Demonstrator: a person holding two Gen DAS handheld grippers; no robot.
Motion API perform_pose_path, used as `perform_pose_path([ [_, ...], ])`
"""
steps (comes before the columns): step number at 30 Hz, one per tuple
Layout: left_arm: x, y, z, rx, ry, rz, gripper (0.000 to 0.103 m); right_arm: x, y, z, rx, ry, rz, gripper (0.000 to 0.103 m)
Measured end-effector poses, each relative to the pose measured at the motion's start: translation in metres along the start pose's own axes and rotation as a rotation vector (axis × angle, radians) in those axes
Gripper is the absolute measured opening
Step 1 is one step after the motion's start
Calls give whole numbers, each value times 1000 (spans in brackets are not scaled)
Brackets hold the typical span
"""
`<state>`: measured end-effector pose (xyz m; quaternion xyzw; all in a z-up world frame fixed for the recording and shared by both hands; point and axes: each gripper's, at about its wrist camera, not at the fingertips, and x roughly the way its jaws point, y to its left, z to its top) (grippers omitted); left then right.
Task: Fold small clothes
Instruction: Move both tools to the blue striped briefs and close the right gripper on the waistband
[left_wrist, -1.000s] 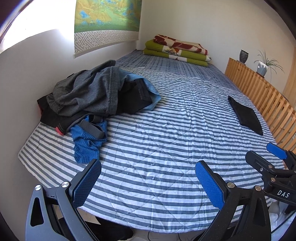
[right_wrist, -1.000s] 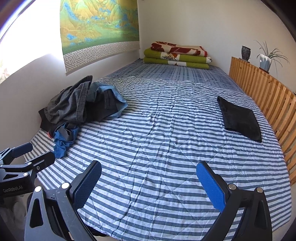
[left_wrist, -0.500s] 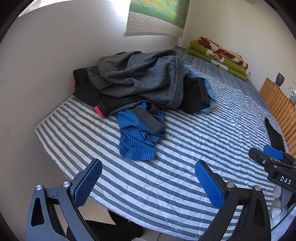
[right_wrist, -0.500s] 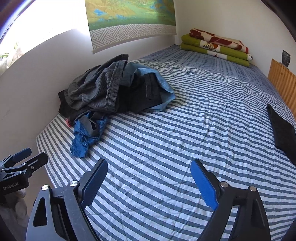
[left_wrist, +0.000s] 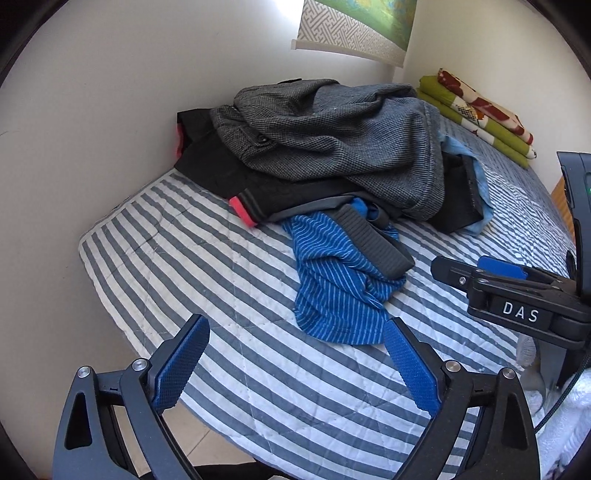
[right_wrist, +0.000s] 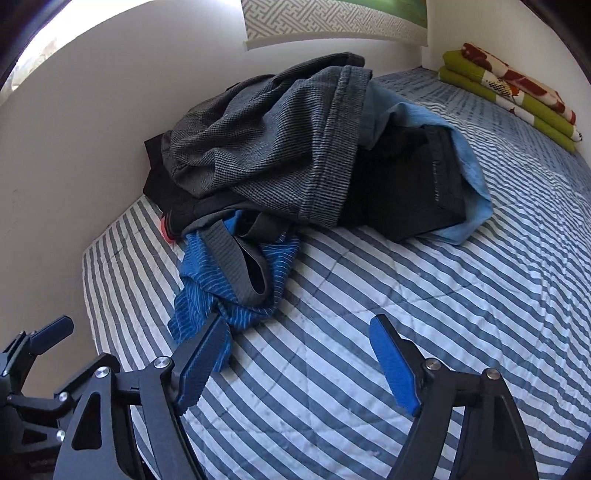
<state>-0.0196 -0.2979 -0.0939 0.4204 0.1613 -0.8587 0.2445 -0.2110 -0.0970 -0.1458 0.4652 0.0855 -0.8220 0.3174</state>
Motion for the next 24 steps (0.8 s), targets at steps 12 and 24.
perform_pose_path([
  [12, 21, 24, 11, -27, 9, 22, 93, 66, 38, 28, -38, 71, 45, 72],
  [24, 0, 20, 14, -6, -39, 19, 93, 87, 55, 31, -101, 127, 13, 7],
])
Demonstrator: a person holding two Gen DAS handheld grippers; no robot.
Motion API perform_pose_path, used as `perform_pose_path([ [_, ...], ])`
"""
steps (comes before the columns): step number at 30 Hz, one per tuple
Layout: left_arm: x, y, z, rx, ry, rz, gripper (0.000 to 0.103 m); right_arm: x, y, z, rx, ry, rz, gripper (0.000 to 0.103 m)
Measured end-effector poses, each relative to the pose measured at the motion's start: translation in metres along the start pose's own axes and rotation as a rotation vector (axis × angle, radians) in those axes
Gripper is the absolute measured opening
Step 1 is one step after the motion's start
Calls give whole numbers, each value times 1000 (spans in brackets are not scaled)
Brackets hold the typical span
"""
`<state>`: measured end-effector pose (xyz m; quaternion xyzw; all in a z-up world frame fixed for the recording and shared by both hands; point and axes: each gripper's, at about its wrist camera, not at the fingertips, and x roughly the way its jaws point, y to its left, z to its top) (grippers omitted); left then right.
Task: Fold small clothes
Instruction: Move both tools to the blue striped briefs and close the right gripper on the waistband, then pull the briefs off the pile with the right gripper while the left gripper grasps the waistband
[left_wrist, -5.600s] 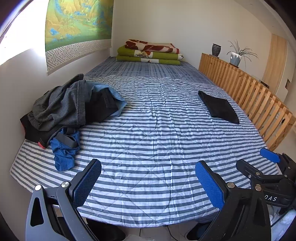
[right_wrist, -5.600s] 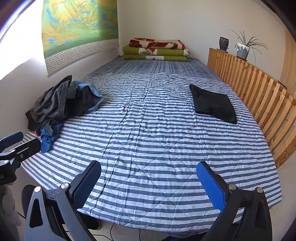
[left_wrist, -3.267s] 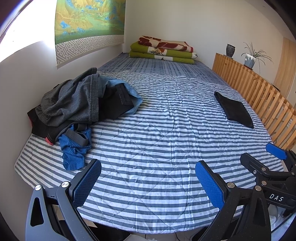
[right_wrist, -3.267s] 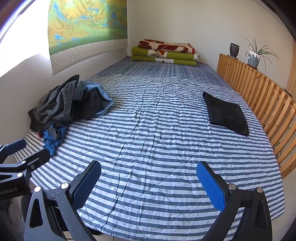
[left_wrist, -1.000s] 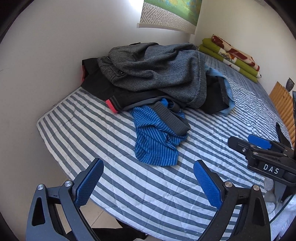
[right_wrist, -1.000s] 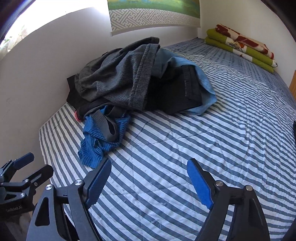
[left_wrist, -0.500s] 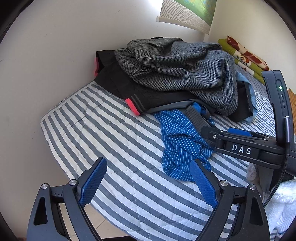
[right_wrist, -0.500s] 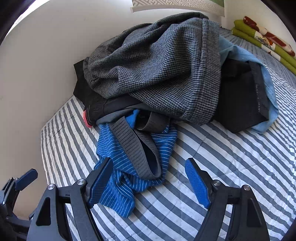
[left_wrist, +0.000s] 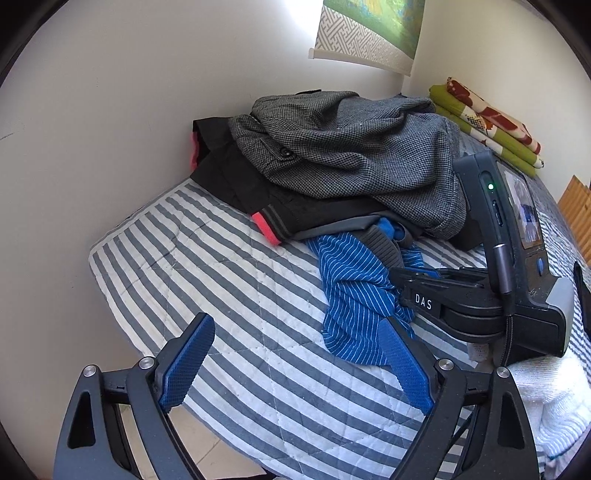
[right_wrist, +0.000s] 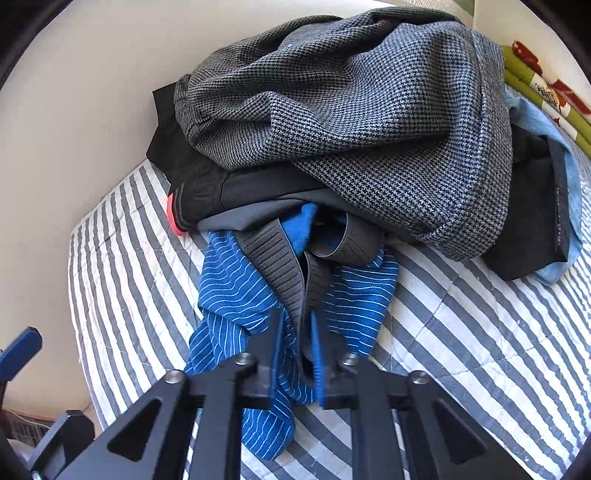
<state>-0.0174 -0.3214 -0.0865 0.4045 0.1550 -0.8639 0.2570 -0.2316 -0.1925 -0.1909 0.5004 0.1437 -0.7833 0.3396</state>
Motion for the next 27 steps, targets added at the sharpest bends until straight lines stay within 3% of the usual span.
perform_pose_path([
  [10, -7, 5, -4, -10, 12, -1, 92, -37, -17, -23, 14, -58, -13, 3],
  [15, -18, 3, -10, -2, 20, -11, 89, -63, -41, -41, 102, -81, -16, 3],
  [20, -27, -10, -13, 28, 25, -30, 89, -103, -67, -76, 138, -122, -52, 3],
  [27, -33, -60, -22, 108, 47, -105, 89, -174, -130, -157, 231, -145, -138, 2],
])
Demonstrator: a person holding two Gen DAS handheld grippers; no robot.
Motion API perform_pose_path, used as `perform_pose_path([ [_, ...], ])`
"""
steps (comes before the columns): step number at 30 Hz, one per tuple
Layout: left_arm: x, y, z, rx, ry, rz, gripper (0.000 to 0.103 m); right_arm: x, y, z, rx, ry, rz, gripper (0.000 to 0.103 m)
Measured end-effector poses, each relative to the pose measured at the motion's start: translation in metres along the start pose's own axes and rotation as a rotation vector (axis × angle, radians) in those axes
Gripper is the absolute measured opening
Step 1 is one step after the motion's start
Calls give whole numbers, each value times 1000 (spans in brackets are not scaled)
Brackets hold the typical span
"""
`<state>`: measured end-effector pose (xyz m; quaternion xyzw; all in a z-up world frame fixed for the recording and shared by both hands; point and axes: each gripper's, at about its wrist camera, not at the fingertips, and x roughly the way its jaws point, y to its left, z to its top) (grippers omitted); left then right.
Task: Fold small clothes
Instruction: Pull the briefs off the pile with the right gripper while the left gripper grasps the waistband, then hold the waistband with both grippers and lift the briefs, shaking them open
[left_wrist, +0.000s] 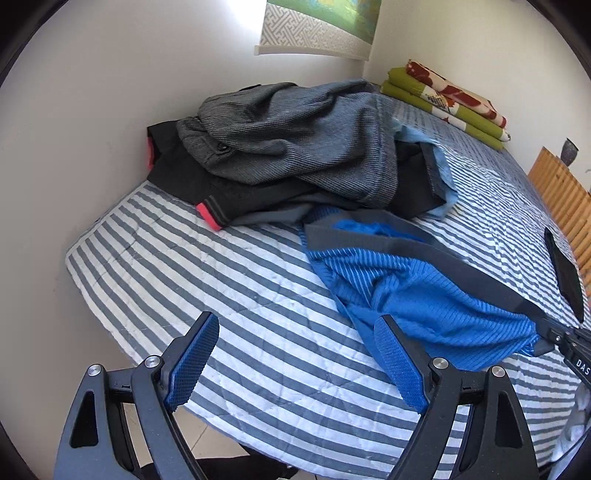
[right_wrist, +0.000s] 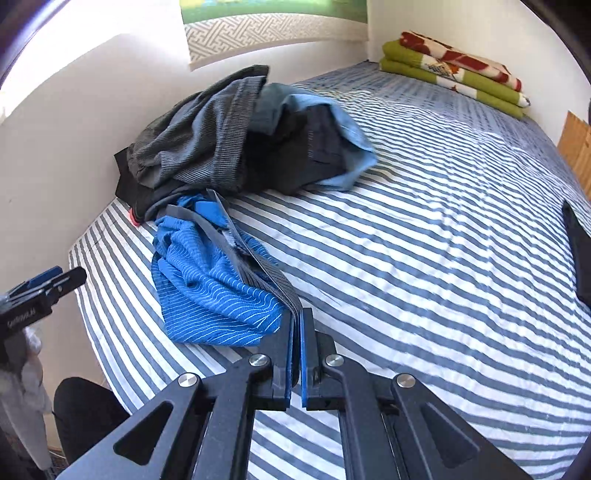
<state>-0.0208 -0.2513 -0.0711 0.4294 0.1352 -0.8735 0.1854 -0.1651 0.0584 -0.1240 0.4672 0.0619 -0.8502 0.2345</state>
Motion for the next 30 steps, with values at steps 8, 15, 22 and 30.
perform_pose_path([
  [8, 28, -76, -10, 108, 96, -116, 87, -55, -102, -66, 120, 9, -178, 2],
  [15, 61, -172, -6, 249, 161, -207, 85, -82, -182, -111, 262, 23, -247, 3],
  [22, 117, -226, 6, 295, 304, -246, 85, -82, -198, -125, 320, 10, -173, 50],
  [30, 127, -217, -6, 267, 381, -300, 11, -39, -213, -128, 391, 114, -108, 55],
])
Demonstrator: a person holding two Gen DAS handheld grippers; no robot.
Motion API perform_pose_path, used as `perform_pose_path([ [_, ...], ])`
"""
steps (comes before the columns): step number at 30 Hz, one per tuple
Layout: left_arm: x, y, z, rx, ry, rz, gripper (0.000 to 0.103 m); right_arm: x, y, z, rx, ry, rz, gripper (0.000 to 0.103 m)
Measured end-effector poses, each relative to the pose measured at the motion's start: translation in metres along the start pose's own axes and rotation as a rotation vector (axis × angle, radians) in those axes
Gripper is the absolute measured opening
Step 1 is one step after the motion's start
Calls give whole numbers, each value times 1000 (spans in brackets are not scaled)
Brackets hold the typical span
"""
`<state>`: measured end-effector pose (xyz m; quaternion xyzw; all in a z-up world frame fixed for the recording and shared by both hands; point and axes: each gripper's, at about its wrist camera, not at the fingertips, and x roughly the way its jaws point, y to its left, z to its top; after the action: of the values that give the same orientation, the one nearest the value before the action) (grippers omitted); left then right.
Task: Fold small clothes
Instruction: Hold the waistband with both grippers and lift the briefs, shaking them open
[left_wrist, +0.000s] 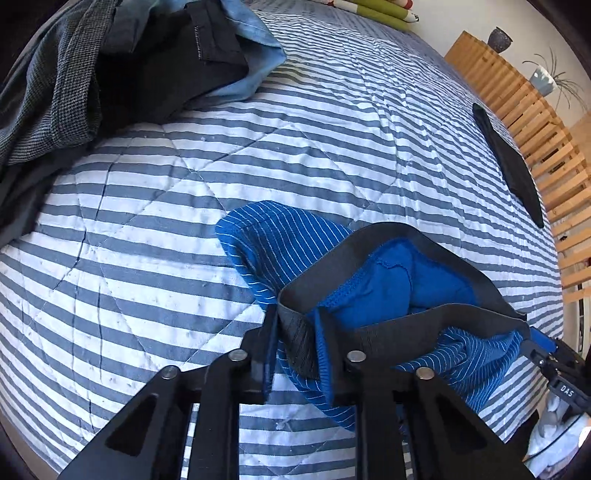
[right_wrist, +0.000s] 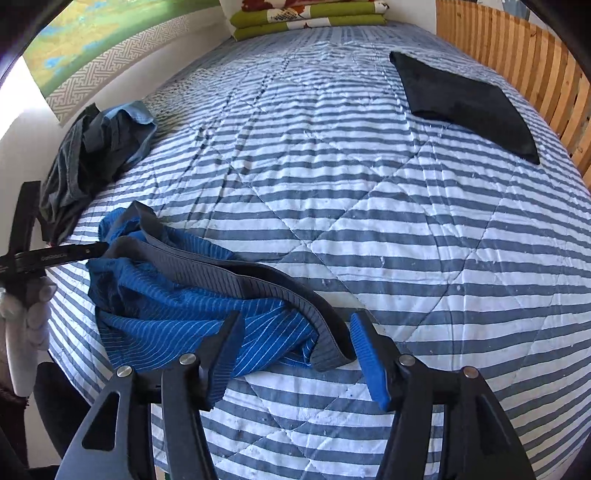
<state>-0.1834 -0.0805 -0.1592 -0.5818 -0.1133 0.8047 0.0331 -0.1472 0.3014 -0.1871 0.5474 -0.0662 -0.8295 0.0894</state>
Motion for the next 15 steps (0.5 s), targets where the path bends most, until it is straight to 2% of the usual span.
perform_pose_path([
  [1, -4, 2, 0, -7, -5, -10, 9, 7, -1, 0, 13, 15, 7, 55],
  [2, -9, 3, 0, -14, -15, -18, 7, 12, -1, 0, 25, 23, 11, 50],
  [3, -16, 4, -1, -11, -28, -21, 7, 16, -1, 1, 33, 24, 16, 24],
  [4, -24, 3, 0, -4, -44, -17, 6, 18, 0, 3, 36, 35, 22, 8],
  [5, -33, 3, 1, 1, -63, -13, 6, 19, 1, 5, 42, 41, 24, 3],
  [8, -67, 6, 4, -15, -132, -38, 5, 2, 5, 13, 40, -25, 11, 3],
  [12, -117, 14, -3, -14, -221, -84, 5, -48, 15, 22, 10, -164, 16, 3],
  [15, -127, 20, -16, 34, -235, 16, 10, -75, 27, 15, -34, -167, 89, 4],
])
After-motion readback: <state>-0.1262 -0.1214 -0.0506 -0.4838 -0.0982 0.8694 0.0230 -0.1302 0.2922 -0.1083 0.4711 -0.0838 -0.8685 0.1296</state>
